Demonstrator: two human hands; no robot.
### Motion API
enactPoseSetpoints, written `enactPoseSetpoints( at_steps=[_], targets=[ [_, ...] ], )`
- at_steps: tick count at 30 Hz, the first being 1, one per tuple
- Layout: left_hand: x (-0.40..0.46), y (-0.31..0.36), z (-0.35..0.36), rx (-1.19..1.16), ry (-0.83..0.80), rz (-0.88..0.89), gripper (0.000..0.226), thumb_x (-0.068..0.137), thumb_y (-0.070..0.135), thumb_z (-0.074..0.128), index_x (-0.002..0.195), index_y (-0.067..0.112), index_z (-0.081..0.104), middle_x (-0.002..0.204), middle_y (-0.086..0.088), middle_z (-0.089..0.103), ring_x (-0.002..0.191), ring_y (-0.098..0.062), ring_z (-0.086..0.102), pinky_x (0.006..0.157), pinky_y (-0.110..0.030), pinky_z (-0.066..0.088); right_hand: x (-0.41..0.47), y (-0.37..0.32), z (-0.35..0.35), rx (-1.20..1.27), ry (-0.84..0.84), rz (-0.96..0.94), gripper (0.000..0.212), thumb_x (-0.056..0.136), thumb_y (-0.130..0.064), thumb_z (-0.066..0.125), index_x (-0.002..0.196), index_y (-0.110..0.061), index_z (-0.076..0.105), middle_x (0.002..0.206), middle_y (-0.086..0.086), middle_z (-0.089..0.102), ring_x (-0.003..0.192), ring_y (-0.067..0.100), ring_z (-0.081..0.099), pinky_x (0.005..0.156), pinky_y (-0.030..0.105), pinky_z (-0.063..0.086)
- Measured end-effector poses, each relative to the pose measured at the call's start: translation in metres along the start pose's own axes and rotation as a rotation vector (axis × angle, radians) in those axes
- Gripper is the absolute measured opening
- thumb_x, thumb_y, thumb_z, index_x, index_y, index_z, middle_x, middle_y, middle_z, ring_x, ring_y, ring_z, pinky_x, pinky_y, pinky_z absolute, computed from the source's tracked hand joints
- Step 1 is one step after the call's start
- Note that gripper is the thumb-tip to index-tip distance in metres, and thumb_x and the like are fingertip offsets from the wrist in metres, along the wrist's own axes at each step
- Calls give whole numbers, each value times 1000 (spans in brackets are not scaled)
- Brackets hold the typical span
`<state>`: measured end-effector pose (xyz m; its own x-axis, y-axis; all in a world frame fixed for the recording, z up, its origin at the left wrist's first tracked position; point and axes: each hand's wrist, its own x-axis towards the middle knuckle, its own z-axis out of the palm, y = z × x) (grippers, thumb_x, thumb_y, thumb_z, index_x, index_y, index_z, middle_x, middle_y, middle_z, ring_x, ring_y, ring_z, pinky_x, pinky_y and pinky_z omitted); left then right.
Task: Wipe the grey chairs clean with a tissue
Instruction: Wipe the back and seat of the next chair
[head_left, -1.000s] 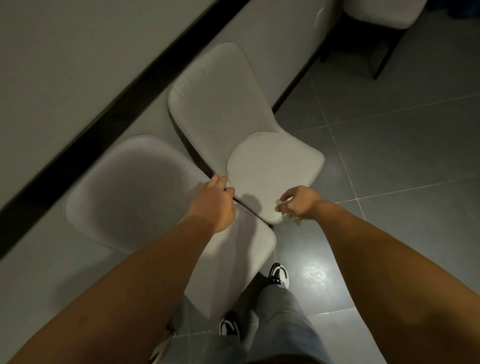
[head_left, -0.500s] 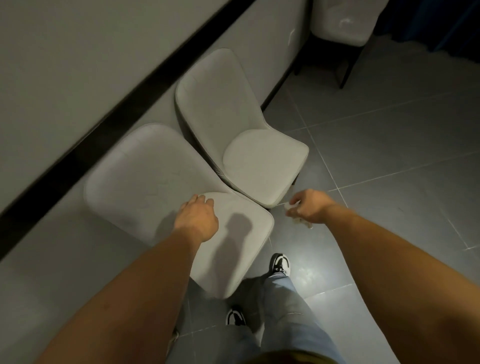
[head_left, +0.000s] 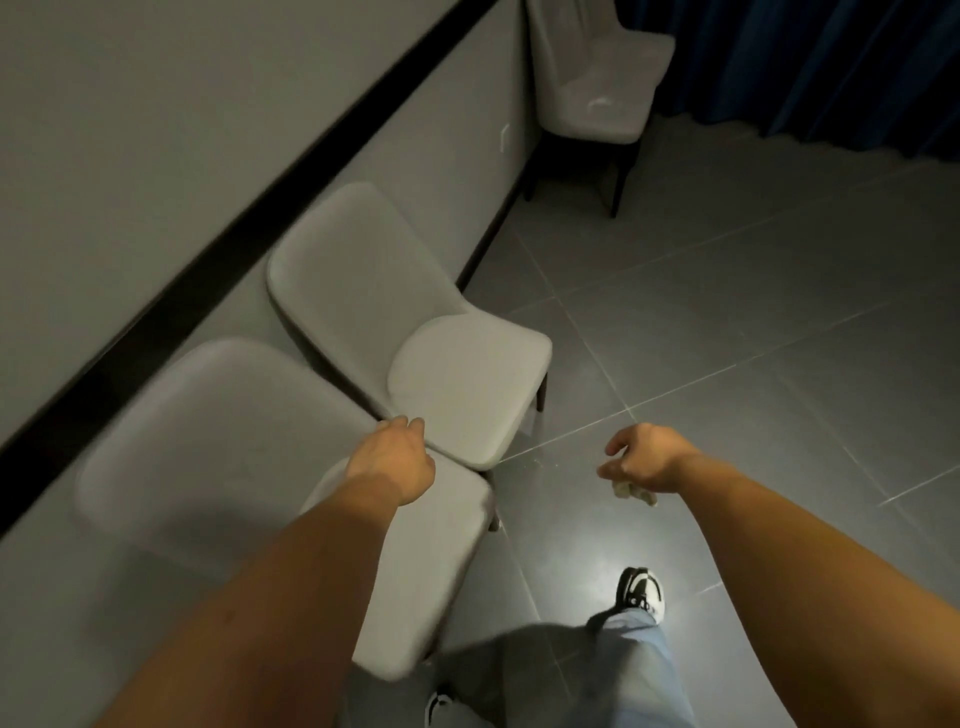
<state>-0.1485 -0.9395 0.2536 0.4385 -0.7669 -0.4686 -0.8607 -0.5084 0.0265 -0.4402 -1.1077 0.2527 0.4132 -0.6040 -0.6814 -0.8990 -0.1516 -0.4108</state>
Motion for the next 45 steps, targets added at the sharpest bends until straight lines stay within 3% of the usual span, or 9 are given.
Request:
enactPoseSetpoints(
  at_steps=[5,10,15,20,27,33,39,45],
  targets=[
    [49,100,-38,-13,50,19,55,96,35,46,147,15,41,144,-8,48,131,-29,45,107,-42,40,26,61,-106,-9,44,-12,37,84,-36,72,116,-20,62,61,-9,72,60,14,71,57,24,57],
    [78,216,-78,-99,139,114,64,96,41,48,154,18,33,154,-5,41,140,-27,38,114,-41,36,55,111,-221,-25,141,-23,37,80,-40,74,111,-22,64,58,-6,71,55,14,70,59,25,56],
    [120,288,-121,-91,218,224,67,98,42,49,158,21,28,163,-1,31,148,-22,28,119,-39,30,81,136,-282,23,223,-50,36,75,-46,74,103,-25,68,59,-4,70,56,14,69,66,27,58],
    [174,303,-143,-136,212,201,67,98,43,50,158,20,30,162,-3,33,147,-22,31,118,-38,30,110,137,-311,-33,172,-37,36,73,-45,74,103,-25,68,63,-6,70,58,14,69,61,25,57],
    [281,273,-171,-144,86,76,74,98,49,49,159,16,24,160,-8,36,146,-28,33,118,-42,33,169,103,-392,-136,209,-6,44,79,-44,74,115,-21,67,82,-3,68,78,16,67,75,26,55],
    [390,283,-241,-110,130,126,70,97,47,52,156,15,31,156,-10,40,143,-30,37,114,-42,36,225,58,-467,-108,288,7,41,81,-43,72,116,-21,66,80,-3,70,64,12,65,59,24,51],
    [463,319,-297,-105,164,275,70,96,46,53,156,17,32,158,-7,38,145,-28,33,117,-42,34,272,46,-513,-70,311,37,43,81,-45,72,117,-22,64,83,-1,69,61,11,63,62,24,52],
    [531,336,-318,-81,144,255,72,96,49,53,157,16,31,159,-8,37,145,-28,34,118,-40,32,328,52,-558,-74,294,47,37,80,-43,71,110,-23,66,76,-5,66,62,9,62,65,24,50]
  ],
)
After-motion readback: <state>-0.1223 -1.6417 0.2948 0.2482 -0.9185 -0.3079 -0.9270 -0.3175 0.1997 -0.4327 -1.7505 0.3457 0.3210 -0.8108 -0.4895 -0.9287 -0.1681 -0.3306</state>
